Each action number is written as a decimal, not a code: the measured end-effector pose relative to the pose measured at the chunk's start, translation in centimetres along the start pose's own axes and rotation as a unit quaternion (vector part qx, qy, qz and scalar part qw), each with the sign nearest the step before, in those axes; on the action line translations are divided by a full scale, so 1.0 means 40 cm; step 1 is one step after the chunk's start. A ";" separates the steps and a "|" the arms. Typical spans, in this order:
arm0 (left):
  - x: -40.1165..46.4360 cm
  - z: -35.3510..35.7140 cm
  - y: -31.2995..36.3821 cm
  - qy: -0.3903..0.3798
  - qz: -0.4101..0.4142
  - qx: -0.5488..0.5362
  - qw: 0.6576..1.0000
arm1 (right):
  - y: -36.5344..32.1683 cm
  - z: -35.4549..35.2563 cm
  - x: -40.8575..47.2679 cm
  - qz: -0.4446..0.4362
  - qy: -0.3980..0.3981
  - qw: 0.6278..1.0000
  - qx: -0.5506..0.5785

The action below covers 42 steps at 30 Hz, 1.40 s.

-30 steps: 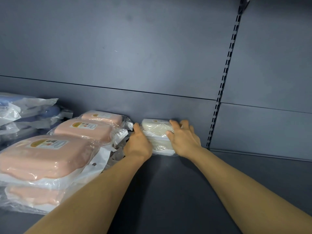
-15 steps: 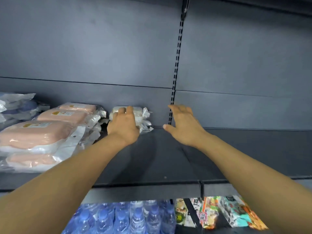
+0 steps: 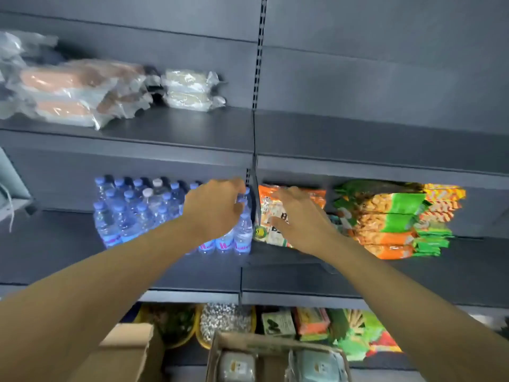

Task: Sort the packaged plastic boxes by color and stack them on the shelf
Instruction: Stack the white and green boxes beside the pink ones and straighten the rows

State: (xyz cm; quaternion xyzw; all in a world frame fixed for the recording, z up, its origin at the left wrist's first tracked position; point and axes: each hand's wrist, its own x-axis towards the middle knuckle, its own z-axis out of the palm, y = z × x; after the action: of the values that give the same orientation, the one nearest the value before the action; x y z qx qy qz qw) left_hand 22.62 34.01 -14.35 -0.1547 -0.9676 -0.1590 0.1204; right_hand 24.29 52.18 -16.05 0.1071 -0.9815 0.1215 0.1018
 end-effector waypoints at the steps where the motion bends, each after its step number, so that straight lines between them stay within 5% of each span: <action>1: -0.033 0.038 0.007 -0.025 -0.003 0.007 1.000 | 0.014 0.034 -0.035 0.005 -0.021 1.000 0.006; 9: -0.269 0.373 -0.019 -0.229 -0.007 0.019 0.973 | 0.123 0.331 -0.294 0.081 -0.192 0.977 0.038; 19: -0.490 0.717 -0.174 -0.367 -0.043 0.017 0.929 | 0.188 0.739 -0.511 0.176 -0.352 0.916 0.071; 26: -0.591 0.906 -0.241 -0.348 -0.068 0.015 0.935 | 0.185 1.053 -0.564 0.154 -0.417 0.893 0.073; 34: -0.659 1.058 -0.293 -0.299 -0.074 -0.003 0.951 | 0.201 1.378 -0.589 0.110 -0.394 0.912 0.041; 42: -0.683 1.105 -0.315 -0.286 -0.104 -0.044 0.952 | 0.192 1.438 -0.611 0.058 -0.335 0.940 -0.006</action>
State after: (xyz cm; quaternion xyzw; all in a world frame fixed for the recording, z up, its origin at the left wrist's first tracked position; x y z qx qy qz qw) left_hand 35.45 30.76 -66.14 -0.0974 -0.9642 -0.1623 -0.1855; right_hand 35.85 49.01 -77.88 0.0836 -0.9640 0.0780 -0.2399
